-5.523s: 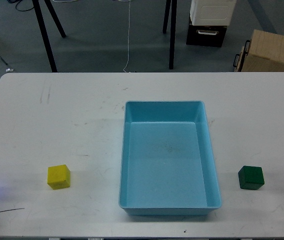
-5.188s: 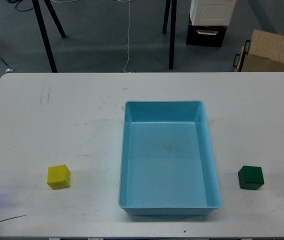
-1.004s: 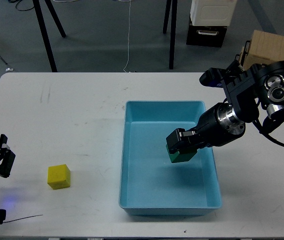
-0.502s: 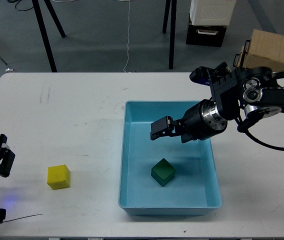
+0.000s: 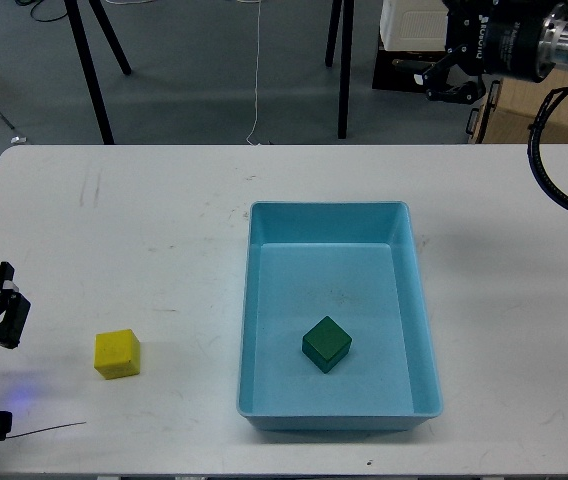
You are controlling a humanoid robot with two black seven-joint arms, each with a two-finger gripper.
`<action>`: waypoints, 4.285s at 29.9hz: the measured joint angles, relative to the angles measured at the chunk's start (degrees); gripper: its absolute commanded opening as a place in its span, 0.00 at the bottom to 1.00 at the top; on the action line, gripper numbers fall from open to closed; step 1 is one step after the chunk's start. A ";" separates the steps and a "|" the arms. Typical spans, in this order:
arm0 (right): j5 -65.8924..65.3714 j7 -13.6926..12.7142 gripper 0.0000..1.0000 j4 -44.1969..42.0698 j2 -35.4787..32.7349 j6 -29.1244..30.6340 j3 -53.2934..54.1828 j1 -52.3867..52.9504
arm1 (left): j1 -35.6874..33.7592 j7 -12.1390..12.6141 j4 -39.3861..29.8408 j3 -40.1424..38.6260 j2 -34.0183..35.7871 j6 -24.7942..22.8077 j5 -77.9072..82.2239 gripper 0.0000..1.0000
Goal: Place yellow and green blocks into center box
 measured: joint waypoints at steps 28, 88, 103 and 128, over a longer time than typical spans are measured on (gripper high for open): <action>12.10 0.88 1.00 26.57 18.45 5.40 56.38 -68.75 | -0.13 -0.70 -0.78 -0.96 0.30 0.00 -0.88 1.00; 10.45 0.00 1.00 35.88 27.89 -9.14 60.94 -72.35 | -87.06 -17.82 -2.59 73.90 39.59 1.82 42.11 1.00; 10.44 -0.04 1.00 36.06 28.25 -9.12 60.87 -72.96 | -114.27 -6.48 -4.71 115.15 29.51 1.96 62.09 1.00; 10.34 0.03 1.00 35.89 28.15 -9.13 61.17 -73.49 | -109.33 -6.22 4.81 131.05 25.47 2.17 82.16 1.00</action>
